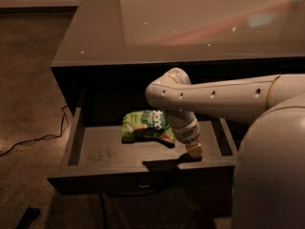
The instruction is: Open top drawer
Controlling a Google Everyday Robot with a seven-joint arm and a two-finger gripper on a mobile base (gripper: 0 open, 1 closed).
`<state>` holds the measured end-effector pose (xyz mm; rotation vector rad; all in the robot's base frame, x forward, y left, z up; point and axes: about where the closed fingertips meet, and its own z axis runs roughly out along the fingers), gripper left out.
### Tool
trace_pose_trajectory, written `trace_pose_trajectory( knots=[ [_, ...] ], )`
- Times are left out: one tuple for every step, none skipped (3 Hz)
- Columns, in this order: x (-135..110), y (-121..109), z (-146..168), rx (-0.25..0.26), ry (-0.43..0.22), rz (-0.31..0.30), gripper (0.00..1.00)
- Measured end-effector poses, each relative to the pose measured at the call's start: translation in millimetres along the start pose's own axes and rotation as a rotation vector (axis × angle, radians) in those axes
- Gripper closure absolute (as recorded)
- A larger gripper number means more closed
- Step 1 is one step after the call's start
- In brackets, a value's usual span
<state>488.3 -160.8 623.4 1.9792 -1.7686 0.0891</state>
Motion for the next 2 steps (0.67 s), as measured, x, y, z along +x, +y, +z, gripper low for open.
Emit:
trace_pose_trajectory(
  knots=[
    [0.0,0.0,0.0,0.000,0.000,0.000,0.00],
    [0.0,0.0,0.0,0.000,0.000,0.000,0.00]
  ],
)
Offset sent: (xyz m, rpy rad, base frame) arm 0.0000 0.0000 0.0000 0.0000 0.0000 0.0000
